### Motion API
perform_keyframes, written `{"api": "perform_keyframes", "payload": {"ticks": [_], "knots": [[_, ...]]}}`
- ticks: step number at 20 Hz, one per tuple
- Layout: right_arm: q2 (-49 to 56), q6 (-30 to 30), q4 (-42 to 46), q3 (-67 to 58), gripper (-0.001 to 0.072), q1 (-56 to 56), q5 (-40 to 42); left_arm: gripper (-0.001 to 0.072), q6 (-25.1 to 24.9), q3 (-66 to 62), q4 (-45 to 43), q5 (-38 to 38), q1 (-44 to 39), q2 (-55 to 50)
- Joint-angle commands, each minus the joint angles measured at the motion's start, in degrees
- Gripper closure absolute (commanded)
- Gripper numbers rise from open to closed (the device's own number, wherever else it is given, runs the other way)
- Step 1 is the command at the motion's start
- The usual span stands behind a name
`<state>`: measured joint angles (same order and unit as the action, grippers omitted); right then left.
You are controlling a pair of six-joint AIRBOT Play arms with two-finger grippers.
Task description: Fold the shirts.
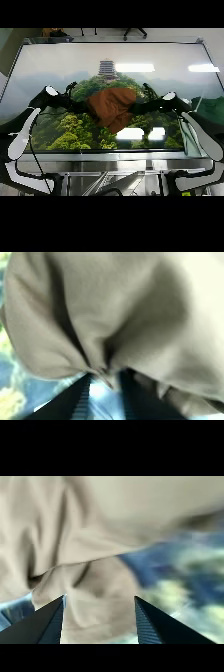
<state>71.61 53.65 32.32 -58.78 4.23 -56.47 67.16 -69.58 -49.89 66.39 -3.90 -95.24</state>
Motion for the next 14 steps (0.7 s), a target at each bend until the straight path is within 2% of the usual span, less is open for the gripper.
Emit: {"api": "perform_keyframes", "payload": {"ticks": [1,4,8,13,14], "knots": [[-1.7,1.9,0.7,-0.2,0.0219,-7.8,-4.0,0.0268,-1.1,-2.7,-0.1,7.5,3.9,-0.1],[-1.2,1.9,0.7,2.7,0.0210,-8.8,-4.6,0.0268,-1.1,-2.8,0.0,9.7,8.3,-0.1],[2.4,1.6,0.1,5.1,0.0211,-4.7,-2.4,0.0268,-0.6,-2.8,0.1,7.3,10.7,-0.1],[5.5,-4.5,-10.9,5.0,0.0222,1.8,3.2,0.0269,-0.6,-2.8,0.1,1.7,8.7,-0.1],[5.7,-6.3,-13.4,4.8,0.0362,2.5,3.3,0.0269,-0.6,-2.8,0.1,1.0,8.2,-0.1]]}}
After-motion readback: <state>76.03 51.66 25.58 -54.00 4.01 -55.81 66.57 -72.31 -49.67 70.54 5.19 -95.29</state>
